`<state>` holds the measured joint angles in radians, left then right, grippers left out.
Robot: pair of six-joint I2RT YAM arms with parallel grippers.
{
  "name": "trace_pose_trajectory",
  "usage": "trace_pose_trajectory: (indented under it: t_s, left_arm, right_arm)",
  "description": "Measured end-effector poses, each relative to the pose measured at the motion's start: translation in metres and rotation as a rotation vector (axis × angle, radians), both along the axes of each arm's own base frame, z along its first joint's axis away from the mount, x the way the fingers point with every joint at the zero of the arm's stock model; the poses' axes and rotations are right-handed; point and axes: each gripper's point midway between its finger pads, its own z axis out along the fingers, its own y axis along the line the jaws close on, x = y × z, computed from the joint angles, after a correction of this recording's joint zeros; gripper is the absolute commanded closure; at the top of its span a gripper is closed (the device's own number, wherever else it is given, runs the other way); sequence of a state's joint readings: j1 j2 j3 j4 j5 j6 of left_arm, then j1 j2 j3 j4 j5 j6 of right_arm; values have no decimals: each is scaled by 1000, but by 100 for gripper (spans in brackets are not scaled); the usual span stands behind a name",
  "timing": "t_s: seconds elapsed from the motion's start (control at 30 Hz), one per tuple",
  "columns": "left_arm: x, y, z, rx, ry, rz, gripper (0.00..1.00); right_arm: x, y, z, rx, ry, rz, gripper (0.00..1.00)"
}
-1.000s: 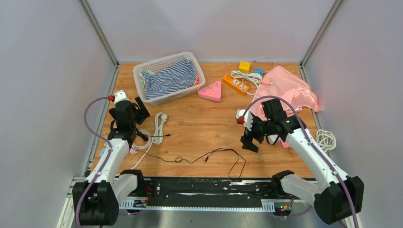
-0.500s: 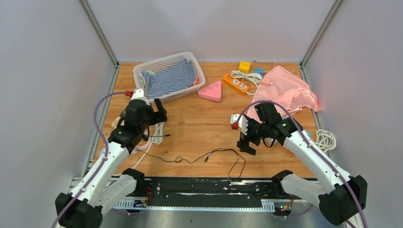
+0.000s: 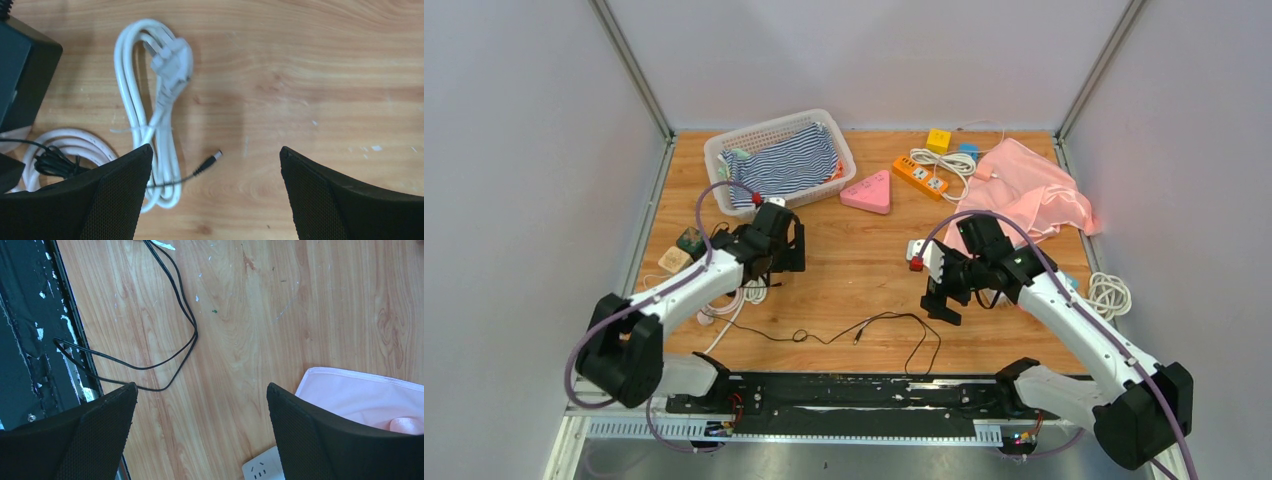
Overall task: Pull the plug off the socket
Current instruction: Move the socket to the center of the board.
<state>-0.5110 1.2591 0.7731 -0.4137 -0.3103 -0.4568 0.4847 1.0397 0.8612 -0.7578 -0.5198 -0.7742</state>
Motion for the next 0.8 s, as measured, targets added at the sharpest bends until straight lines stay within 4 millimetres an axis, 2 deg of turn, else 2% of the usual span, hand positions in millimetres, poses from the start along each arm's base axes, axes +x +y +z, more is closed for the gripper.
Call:
trace_pose_trajectory:
  t_s: [0.13, 0.27, 0.4, 0.6, 0.73, 0.8]
  left_arm:
    - [22, 16, -20, 53, 73, 57, 3]
    - [29, 36, -26, 103, 93, 87, 14]
    - [36, 37, -34, 135, 117, 53, 27]
    - [42, 36, -56, 191, 177, 3, 30]
    - [44, 36, -60, 200, 191, -23, 49]
    - [47, 35, -64, 192, 203, -40, 68]
  right_arm:
    - [1, 0, 0, -1, 0, -1, 0]
    - [1, 0, -1, -1, 2, -1, 0]
    - [1, 0, -3, -5, 9, -2, 0]
    - [4, -4, -3, -5, 10, -22, 0]
    - [5, -5, -3, -5, 10, -30, 0]
    - [5, -5, -3, -5, 11, -30, 0]
